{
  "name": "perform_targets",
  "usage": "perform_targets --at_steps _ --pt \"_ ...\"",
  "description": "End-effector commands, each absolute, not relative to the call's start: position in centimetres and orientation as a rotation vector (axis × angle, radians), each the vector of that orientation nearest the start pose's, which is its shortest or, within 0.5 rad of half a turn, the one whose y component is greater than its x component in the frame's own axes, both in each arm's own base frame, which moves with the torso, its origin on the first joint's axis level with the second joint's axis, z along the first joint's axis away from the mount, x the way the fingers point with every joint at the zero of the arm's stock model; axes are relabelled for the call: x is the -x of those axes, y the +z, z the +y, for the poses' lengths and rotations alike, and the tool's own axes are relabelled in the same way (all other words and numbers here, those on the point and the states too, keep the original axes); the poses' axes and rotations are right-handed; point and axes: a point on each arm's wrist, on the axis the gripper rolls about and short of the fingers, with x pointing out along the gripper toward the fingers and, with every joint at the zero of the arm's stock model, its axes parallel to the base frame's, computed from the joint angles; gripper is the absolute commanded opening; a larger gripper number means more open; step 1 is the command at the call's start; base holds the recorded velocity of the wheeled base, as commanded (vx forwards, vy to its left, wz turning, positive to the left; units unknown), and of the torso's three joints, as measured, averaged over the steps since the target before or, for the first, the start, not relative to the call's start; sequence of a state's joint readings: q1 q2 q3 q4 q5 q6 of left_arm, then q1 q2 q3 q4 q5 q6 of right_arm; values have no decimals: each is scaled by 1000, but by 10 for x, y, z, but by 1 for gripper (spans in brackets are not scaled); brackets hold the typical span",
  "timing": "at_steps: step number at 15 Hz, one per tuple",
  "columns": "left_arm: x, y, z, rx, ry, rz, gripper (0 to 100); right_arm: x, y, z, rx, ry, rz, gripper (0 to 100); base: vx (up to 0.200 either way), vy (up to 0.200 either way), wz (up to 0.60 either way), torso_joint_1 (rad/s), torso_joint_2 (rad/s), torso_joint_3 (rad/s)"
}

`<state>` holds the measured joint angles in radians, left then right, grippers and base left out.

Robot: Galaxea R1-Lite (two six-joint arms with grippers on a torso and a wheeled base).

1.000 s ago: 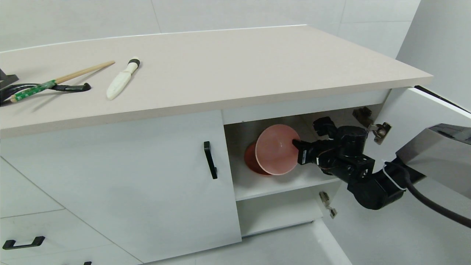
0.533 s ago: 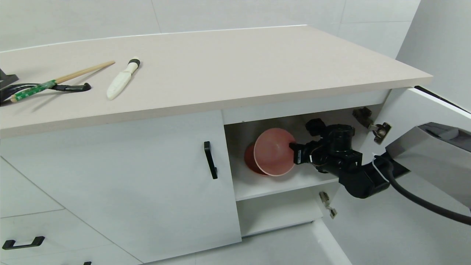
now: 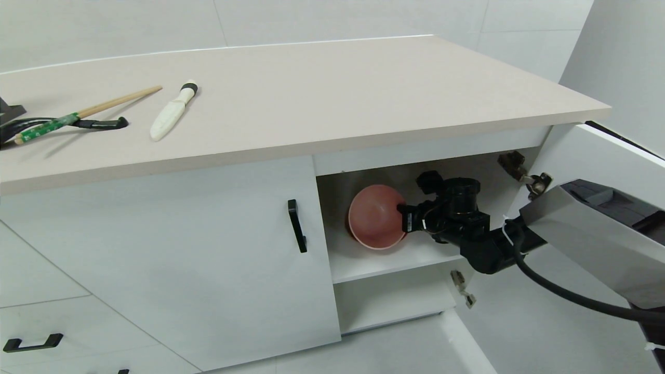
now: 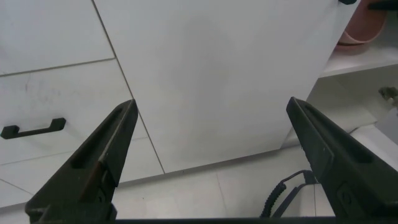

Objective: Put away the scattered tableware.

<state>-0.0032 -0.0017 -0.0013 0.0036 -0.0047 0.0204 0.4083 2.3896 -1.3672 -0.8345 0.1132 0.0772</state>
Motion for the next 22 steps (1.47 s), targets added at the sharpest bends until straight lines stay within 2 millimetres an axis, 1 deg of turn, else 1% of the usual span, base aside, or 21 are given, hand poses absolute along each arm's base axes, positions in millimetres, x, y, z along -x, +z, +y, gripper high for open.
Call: perform_targets --at_steps 1,5,8,18,19,22 --pt "23 75 0 -20 -8 3 100 -434 70 197 -44 524 218 0 0 0 0 0 0 0" --pt "23 76 0 -18 -8 1 100 -434 72 197 -40 517 209 0 0 0 0 0 0 0" --pt "23 76 0 -17 -6 1 100 -434 83 194 -41 491 181 0 0 0 0 0 0 0" --pt "23 75 0 -17 -6 3 100 -434 80 191 -2 450 183 0 0 0 0 0 0 0" --pt "23 76 0 -15 -6 1 100 -434 79 191 -2 450 183 100 0 0 0 0 0 0" --pt "23 76 0 -18 -6 1 100 -434 79 191 30 453 174 100 0 0 0 0 0 0"
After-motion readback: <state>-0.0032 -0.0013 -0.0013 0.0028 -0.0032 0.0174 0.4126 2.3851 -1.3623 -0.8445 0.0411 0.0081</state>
